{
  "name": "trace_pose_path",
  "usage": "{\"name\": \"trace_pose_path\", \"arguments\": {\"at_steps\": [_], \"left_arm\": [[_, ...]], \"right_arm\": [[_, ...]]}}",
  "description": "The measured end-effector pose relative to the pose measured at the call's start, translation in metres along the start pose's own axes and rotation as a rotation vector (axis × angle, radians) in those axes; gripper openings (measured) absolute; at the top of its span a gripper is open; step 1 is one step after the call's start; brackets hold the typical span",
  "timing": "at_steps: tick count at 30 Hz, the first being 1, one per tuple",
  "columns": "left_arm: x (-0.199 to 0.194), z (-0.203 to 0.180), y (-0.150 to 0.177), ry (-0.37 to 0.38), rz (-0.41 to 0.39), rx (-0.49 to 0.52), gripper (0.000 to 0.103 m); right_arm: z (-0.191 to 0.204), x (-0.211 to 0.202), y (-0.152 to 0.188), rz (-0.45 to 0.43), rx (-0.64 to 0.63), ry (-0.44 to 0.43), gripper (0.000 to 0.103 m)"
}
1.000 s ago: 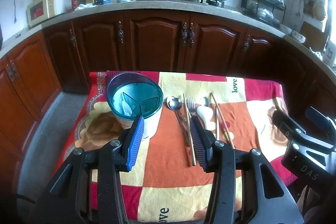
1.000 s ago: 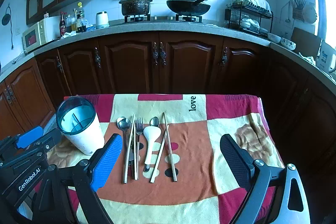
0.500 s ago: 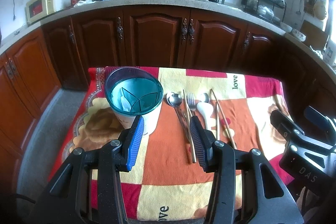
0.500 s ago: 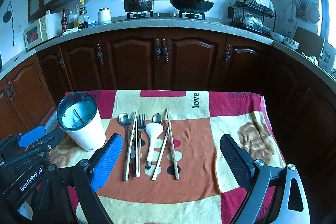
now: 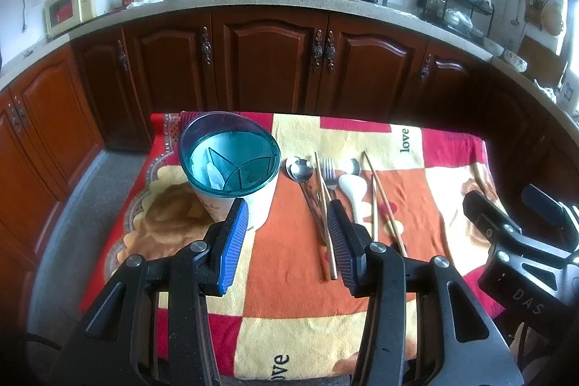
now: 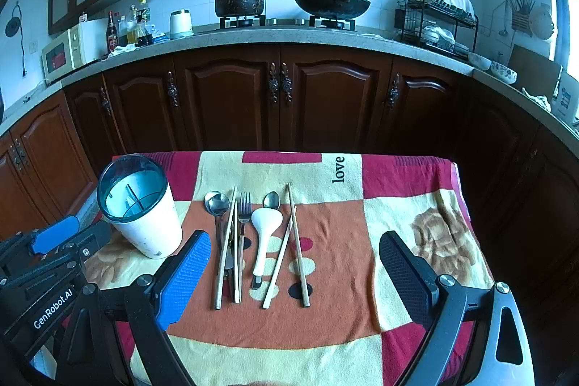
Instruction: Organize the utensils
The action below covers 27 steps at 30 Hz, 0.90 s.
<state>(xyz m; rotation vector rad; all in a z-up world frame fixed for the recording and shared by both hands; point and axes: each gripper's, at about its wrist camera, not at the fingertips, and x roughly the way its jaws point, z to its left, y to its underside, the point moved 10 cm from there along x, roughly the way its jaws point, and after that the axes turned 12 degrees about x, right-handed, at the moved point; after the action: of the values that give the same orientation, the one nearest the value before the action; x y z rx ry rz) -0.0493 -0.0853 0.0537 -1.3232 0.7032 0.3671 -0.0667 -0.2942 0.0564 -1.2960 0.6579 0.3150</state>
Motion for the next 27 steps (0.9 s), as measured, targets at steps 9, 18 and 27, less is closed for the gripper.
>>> {"name": "trace_pose_path", "arguments": {"at_steps": [9,18,27], "left_arm": [[0.0008,0.0027,0.0004,0.004,0.002,-0.007,0.045],[0.0009,0.0012,-0.0003,0.007,0.003,0.000,0.045],[0.0072,-0.0012,-0.0001,0.013,0.014,0.000,0.045]], "right_arm": [[0.0010,0.0012,0.0001,0.004,-0.003,0.002,0.093],[0.0000,0.0024,-0.0008,0.008,0.000,0.000,0.093],[-0.0036,0.0085,0.0010,0.028,-0.002,0.008,0.093]]}}
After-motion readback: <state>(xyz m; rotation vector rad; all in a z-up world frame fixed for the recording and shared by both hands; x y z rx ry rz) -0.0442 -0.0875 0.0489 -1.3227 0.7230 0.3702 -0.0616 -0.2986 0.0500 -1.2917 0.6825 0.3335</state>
